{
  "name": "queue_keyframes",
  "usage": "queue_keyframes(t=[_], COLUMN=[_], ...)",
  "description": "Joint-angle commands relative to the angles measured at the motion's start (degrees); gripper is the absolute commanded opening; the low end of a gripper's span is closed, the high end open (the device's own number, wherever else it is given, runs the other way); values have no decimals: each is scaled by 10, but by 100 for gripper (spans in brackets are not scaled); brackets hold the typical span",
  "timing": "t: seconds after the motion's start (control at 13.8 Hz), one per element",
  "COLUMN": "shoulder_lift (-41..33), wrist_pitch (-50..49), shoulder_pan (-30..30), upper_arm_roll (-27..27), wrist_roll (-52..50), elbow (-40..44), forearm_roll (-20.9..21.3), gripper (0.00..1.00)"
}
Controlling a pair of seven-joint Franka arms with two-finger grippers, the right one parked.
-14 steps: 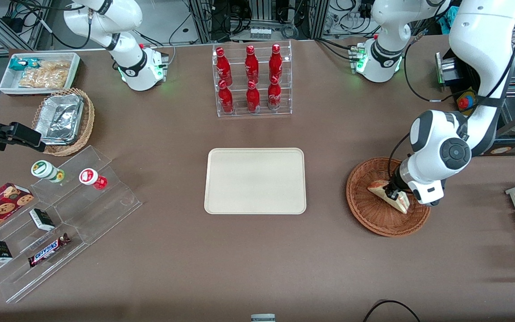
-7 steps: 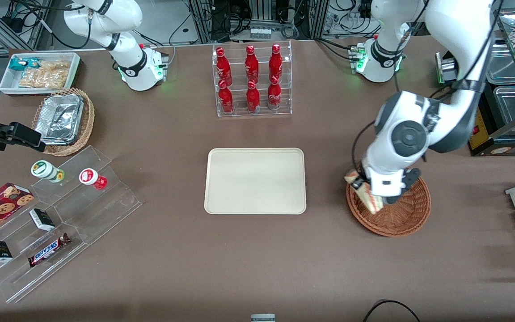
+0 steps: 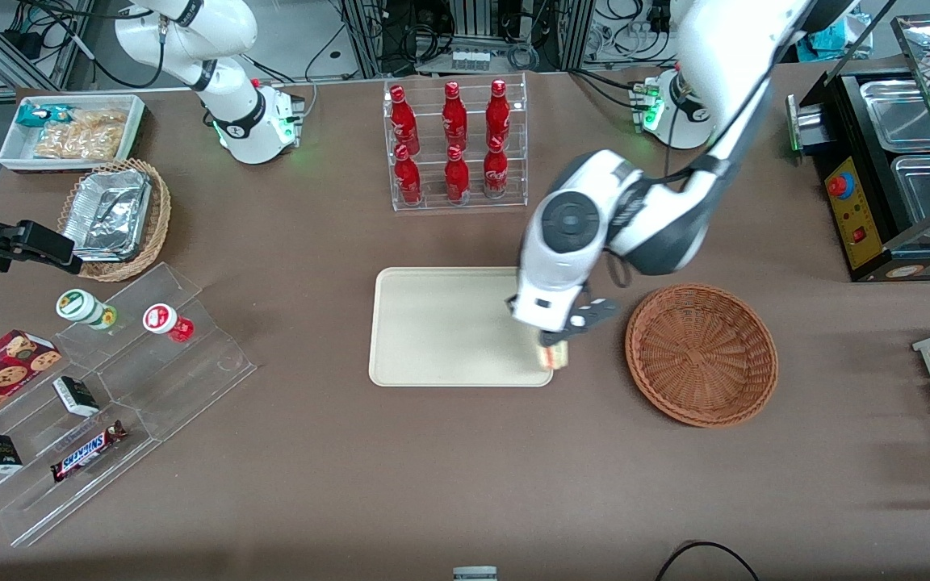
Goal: Place sandwich from basket to tray
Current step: 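Carry the sandwich with the left gripper over the white tray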
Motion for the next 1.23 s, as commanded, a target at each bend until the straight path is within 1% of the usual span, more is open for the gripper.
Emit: queue_keyframes(t=[0.0, 0.15, 0.29, 0.44, 0.73, 0.87, 1.02, 1.09, 1.16], shoulder_lift=[94, 125, 140, 156, 163, 164, 169, 173, 174], wrist_pitch=[-12, -3, 15, 23, 12, 18, 18, 19, 21], shoulder_pan=[-62, -85, -102, -114, -127, -127, -129, -129, -128], upper_arm_roll=[4, 4, 4, 4, 5, 5, 8, 9, 10], wrist_roll=[2, 15, 43, 51, 79, 76, 73, 68, 56], elbow=[113, 146, 150, 150, 139, 113, 112, 112, 112], forearm_roll=[2, 7, 8, 9, 13, 13, 13, 13, 15], gripper=[4, 4, 4, 4, 3, 4, 8, 14, 25])
